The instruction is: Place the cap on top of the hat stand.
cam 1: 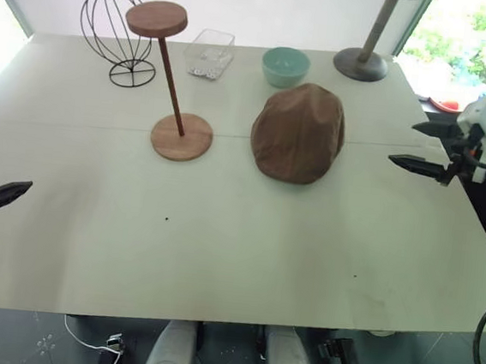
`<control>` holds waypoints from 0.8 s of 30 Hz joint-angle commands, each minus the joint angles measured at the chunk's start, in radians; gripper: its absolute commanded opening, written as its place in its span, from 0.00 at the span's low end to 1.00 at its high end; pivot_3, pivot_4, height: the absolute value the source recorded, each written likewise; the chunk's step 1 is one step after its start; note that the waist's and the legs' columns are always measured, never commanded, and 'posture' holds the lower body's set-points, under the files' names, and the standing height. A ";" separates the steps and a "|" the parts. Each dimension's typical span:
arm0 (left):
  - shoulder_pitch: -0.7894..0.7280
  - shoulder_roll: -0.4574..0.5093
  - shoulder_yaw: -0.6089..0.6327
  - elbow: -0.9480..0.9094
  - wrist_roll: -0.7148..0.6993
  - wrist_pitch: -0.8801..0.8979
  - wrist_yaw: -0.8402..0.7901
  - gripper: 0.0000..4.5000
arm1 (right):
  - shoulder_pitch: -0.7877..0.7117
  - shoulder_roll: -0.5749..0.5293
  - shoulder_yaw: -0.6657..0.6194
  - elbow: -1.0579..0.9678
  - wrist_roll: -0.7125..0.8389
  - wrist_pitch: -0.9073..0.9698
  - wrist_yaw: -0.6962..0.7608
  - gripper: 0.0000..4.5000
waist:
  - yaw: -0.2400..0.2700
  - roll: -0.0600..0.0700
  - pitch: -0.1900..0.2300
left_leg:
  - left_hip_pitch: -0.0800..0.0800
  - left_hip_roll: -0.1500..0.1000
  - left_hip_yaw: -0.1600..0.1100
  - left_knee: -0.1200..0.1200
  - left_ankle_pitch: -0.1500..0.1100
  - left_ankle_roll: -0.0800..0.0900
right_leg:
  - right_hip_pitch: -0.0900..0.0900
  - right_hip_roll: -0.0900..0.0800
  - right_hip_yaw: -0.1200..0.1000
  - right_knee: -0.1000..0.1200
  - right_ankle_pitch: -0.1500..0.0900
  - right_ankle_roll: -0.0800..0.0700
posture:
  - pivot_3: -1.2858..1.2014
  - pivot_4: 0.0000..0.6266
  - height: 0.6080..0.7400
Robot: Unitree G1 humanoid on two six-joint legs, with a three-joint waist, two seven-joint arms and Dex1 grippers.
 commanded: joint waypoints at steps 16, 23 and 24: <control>-0.178 0.069 -0.073 0.070 -0.048 0.021 -0.072 0.97 | -0.012 -0.036 -0.038 -0.024 -0.012 -0.036 -0.060 1.00 | -0.002 0.000 0.000 | 0.008 0.000 0.006 0.002 0.000 0.000 | 0.000 0.001 0.008 0.011 0.000 0.000 | 0.52 0.24 1.00; -0.492 0.210 -0.285 0.028 -0.265 0.192 -0.210 0.97 | -0.005 -0.047 0.026 -0.339 -0.065 0.064 -0.100 1.00 | -0.003 -0.001 0.000 | 0.011 0.001 0.012 0.003 0.001 -0.001 | 0.001 0.002 0.013 0.013 0.001 0.001 | 0.52 0.24 1.00; -0.536 0.225 -0.326 0.025 -0.287 0.205 -0.238 0.97 | 0.010 -0.044 0.030 -0.410 -0.065 0.105 -0.115 1.00 | -0.005 -0.001 0.000 | 0.011 0.001 0.012 0.003 0.001 -0.001 | 0.001 0.002 0.013 0.013 0.001 0.002 | 0.52 0.24 1.00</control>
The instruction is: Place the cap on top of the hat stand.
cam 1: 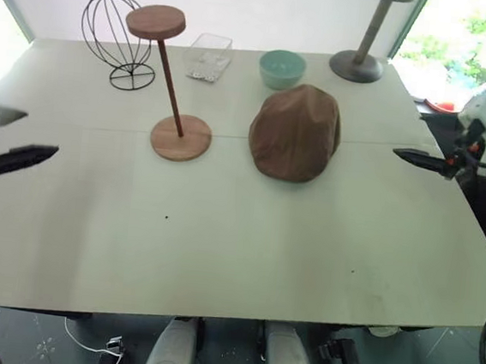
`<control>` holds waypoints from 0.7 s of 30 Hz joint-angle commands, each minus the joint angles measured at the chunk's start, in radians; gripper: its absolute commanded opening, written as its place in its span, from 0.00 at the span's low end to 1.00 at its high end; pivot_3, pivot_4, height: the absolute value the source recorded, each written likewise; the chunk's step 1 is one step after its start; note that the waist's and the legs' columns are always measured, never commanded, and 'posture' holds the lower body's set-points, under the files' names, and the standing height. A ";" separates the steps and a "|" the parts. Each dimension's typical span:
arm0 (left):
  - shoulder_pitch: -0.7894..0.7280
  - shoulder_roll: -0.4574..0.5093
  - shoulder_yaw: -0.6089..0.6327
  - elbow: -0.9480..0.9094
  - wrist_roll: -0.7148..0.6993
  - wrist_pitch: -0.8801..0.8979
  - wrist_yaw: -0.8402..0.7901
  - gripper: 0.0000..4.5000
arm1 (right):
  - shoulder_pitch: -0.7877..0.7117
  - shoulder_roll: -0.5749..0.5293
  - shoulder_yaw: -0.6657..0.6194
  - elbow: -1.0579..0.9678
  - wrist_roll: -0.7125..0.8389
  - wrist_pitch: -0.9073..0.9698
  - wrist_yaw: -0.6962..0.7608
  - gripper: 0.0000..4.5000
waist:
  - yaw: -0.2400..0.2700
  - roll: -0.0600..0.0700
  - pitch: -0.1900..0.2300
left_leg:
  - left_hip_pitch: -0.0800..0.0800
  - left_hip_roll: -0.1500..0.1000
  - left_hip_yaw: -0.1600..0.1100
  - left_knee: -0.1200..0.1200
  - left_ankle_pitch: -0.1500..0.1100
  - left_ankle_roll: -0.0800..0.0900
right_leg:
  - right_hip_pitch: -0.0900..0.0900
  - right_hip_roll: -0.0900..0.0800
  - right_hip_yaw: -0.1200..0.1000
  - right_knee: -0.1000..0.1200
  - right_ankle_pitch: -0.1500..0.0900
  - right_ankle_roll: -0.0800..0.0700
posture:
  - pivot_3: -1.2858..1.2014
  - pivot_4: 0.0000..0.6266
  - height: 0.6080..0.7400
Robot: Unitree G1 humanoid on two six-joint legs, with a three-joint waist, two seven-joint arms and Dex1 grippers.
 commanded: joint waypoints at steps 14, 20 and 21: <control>-0.558 -0.043 -0.580 -0.019 -0.057 0.068 -0.317 0.97 | 0.244 0.196 0.237 -0.824 -0.247 0.385 -0.458 1.00 | -0.019 -0.003 -0.001 | 0.000 0.001 0.001 0.003 0.000 0.000 | 0.000 0.002 0.002 0.003 0.000 0.004 | 0.52 0.24 1.00; -0.622 -0.115 -0.642 0.017 0.002 0.048 -0.336 0.97 | 0.267 0.288 0.403 -0.722 -0.435 0.250 -0.570 1.00 | -0.018 -0.004 -0.001 | -0.002 0.002 0.000 0.006 0.000 0.001 | -0.001 0.005 0.003 0.003 0.000 0.004 | 0.52 0.24 1.00; -0.629 -0.126 -0.646 0.024 0.009 0.047 -0.336 0.97 | 0.271 0.300 0.413 -0.698 -0.448 0.235 -0.581 1.00 | -0.018 -0.004 -0.001 | -0.002 0.002 0.000 0.006 0.000 0.001 | -0.001 0.005 0.003 0.003 0.000 0.004 | 0.52 0.24 1.00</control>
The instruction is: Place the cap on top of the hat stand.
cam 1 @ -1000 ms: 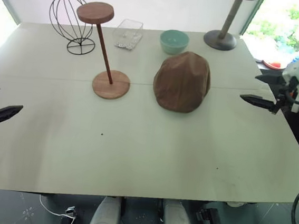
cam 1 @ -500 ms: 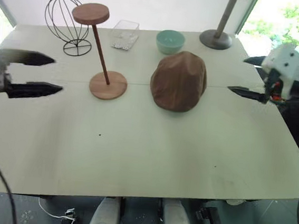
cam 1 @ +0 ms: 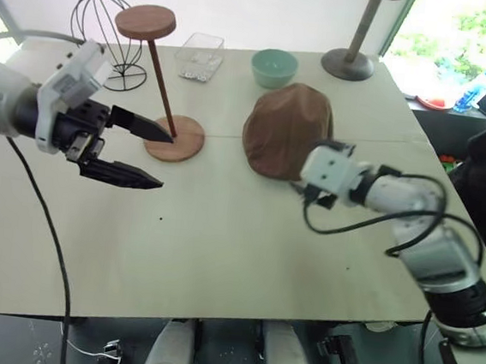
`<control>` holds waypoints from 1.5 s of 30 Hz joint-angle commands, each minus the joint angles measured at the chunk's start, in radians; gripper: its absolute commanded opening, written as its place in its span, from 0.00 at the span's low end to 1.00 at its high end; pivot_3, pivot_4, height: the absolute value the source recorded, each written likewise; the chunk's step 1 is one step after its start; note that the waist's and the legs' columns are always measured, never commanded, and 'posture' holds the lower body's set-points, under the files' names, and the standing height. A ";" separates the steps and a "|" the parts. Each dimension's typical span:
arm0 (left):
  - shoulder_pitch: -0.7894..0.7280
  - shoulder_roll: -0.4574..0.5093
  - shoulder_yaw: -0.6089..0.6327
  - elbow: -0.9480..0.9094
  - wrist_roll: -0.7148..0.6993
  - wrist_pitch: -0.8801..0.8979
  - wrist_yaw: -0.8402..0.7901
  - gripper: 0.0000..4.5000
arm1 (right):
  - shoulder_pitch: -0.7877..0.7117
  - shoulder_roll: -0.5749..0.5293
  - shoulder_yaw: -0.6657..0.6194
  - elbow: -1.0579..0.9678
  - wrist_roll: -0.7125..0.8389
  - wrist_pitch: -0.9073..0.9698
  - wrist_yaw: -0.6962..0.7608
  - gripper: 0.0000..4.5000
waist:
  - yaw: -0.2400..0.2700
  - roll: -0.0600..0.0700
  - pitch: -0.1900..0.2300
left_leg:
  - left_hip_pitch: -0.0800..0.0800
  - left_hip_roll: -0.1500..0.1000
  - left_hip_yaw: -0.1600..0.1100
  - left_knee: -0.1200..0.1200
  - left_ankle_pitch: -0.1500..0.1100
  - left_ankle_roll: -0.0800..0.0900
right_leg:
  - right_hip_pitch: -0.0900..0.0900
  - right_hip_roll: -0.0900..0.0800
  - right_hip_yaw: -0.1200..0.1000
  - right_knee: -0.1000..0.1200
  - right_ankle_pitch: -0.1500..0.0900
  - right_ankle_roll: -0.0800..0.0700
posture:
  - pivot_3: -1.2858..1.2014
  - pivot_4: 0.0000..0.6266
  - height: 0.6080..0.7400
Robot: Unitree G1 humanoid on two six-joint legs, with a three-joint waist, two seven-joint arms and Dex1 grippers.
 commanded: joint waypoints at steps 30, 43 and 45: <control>-0.035 -0.050 0.084 -0.043 0.006 0.066 0.063 1.00 | -0.236 0.295 0.095 0.921 -0.345 -0.519 -0.495 0.61 | -0.001 -0.005 -0.002 | 0.003 0.008 0.000 0.007 0.000 0.000 | 0.003 0.008 0.001 0.007 0.003 -0.006 | 0.52 0.24 1.00; -0.055 -0.069 0.102 -0.013 0.013 0.052 0.120 1.00 | -0.200 0.278 0.023 0.833 -0.313 -0.488 -0.437 0.01 | -0.002 -0.005 -0.003 | 0.004 0.008 -0.001 0.006 0.000 0.000 | 0.002 0.009 0.001 0.009 0.003 -0.004 | 0.52 0.24 1.00; -0.047 -0.068 0.113 -0.016 0.010 0.057 0.129 1.00 | -0.198 0.270 0.012 0.804 -0.310 -0.488 -0.430 0.01 | -0.001 -0.005 -0.003 | 0.004 0.008 -0.001 0.006 0.000 0.000 | 0.002 0.009 0.001 0.010 0.003 -0.004 | 0.52 0.24 1.00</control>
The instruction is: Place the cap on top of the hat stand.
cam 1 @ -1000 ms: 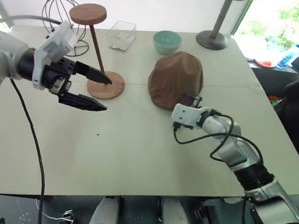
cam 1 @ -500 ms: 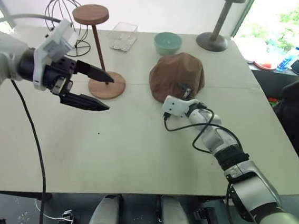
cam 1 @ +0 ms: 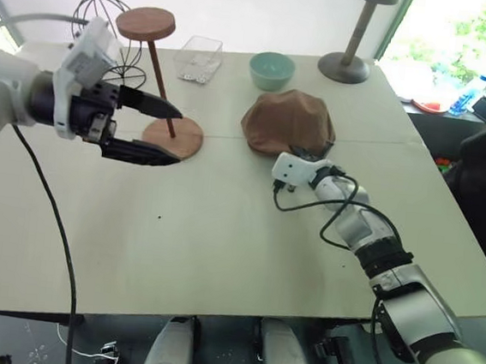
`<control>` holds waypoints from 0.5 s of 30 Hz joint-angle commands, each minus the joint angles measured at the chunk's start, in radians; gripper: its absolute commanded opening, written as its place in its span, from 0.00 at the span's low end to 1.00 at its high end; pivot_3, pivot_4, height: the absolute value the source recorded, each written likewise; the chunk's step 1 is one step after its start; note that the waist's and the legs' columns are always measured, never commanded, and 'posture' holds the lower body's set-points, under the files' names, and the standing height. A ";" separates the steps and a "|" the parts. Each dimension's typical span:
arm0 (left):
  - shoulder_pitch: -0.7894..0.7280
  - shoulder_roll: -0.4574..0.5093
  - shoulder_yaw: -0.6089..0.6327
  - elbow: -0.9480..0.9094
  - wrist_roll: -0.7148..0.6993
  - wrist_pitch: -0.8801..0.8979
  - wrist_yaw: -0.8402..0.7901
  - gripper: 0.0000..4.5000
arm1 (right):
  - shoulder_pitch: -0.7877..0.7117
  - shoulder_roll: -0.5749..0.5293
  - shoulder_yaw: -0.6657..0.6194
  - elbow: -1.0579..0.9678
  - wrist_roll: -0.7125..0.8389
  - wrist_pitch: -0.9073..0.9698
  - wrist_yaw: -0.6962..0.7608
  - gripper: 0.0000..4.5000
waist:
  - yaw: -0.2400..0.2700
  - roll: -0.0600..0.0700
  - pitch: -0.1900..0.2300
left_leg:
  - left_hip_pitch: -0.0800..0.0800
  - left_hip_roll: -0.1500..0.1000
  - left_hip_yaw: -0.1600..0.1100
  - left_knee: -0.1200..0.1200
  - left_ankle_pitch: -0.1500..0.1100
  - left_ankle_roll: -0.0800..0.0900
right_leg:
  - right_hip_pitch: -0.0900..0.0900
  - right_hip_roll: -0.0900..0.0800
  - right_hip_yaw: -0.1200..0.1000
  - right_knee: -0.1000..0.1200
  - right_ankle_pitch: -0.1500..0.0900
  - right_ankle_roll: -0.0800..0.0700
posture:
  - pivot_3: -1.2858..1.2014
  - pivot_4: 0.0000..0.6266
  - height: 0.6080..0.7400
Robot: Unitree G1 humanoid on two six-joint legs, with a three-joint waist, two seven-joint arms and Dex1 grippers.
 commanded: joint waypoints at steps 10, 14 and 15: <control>0.007 -0.029 0.188 -0.033 -0.077 0.061 0.189 1.00 | -0.076 -0.100 -0.129 -0.226 0.046 0.043 0.086 0.01 | -0.001 0.001 0.001 | -0.001 0.000 0.000 0.000 0.000 0.000 | -0.002 0.000 0.000 0.000 0.000 0.000 | 0.52 0.24 1.00; 0.069 -0.030 0.335 -0.082 -0.124 0.103 0.312 1.00 | -0.259 -0.125 -0.181 -0.238 0.081 0.019 0.102 0.01 | -0.012 0.002 0.003 | -0.001 0.000 0.001 -0.001 0.000 0.000 | -0.003 0.000 0.001 0.001 0.000 0.000 | 0.52 0.24 1.00; 0.095 -0.027 0.387 -0.096 -0.141 0.119 0.345 1.00 | -0.316 -0.119 -0.182 -0.227 0.088 0.002 0.103 0.01 | -0.017 0.003 0.003 | -0.001 0.000 0.001 -0.001 0.000 0.000 | -0.004 0.000 0.001 0.001 0.000 0.000 | 0.52 0.24 1.00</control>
